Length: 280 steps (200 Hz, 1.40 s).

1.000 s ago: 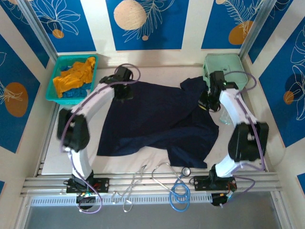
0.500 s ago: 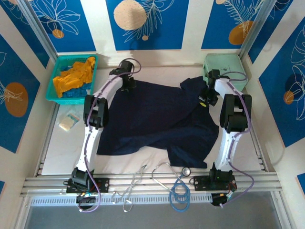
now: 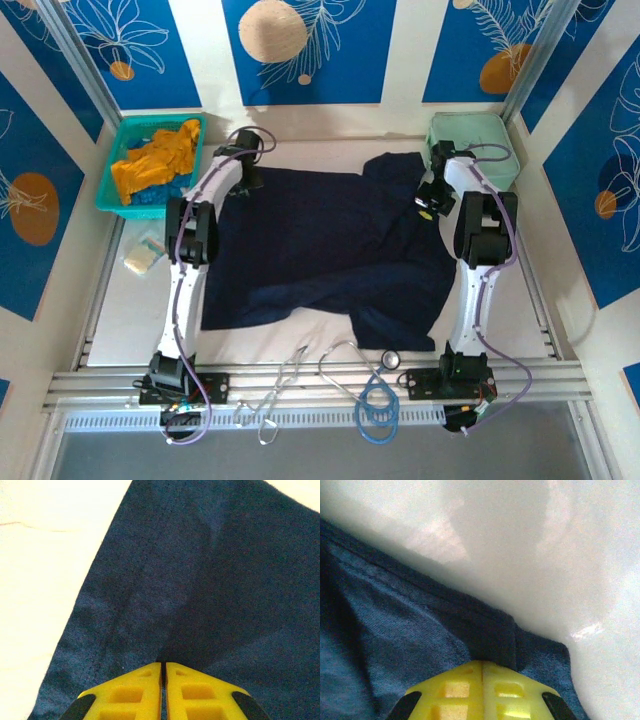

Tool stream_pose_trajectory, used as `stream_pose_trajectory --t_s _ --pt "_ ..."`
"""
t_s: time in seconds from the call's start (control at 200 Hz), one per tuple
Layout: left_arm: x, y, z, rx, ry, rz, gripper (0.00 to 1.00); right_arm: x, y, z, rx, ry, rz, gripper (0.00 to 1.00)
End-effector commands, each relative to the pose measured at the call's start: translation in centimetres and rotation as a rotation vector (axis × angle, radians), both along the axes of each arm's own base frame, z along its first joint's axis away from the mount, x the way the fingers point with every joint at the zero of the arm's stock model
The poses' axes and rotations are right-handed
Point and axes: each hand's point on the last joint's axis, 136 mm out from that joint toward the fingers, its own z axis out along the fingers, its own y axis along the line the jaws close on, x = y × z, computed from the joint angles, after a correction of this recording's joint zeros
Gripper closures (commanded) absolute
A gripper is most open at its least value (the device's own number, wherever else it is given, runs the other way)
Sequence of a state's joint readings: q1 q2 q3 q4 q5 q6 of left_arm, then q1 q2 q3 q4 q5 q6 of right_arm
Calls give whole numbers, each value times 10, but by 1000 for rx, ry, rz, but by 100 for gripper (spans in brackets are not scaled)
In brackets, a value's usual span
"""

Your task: Fold and stack the t-shirts

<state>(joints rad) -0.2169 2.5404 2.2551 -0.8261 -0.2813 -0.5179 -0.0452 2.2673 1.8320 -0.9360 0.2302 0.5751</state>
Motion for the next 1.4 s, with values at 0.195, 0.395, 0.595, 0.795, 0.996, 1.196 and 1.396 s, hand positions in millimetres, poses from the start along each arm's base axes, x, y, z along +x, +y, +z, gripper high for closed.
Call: stream_pose_trajectory --t_s 0.195,0.395,0.595,0.795,0.996,1.196,1.396 --pt "-56 57 -29 65 175 141 90 -6 -8 -8 -97 52 60 100" --pt "-71 79 -29 20 179 257 91 -10 -15 -8 -132 71 32 100" --pt "-59 62 -32 -91 149 218 90 -28 -22 -5 -171 109 -24 100" --pt "-52 30 -33 -164 152 142 87 -60 -35 4 -245 138 -75 100" --pt "-40 4 -11 -219 96 53 65 -48 -35 25 -247 65 -23 100" --pt "-37 2 72 -176 -50 -23 51 -30 -1 74 -255 -74 130 100" --pt "-87 -12 76 -153 47 -92 61 -38 49 58 -179 -14 286 100"
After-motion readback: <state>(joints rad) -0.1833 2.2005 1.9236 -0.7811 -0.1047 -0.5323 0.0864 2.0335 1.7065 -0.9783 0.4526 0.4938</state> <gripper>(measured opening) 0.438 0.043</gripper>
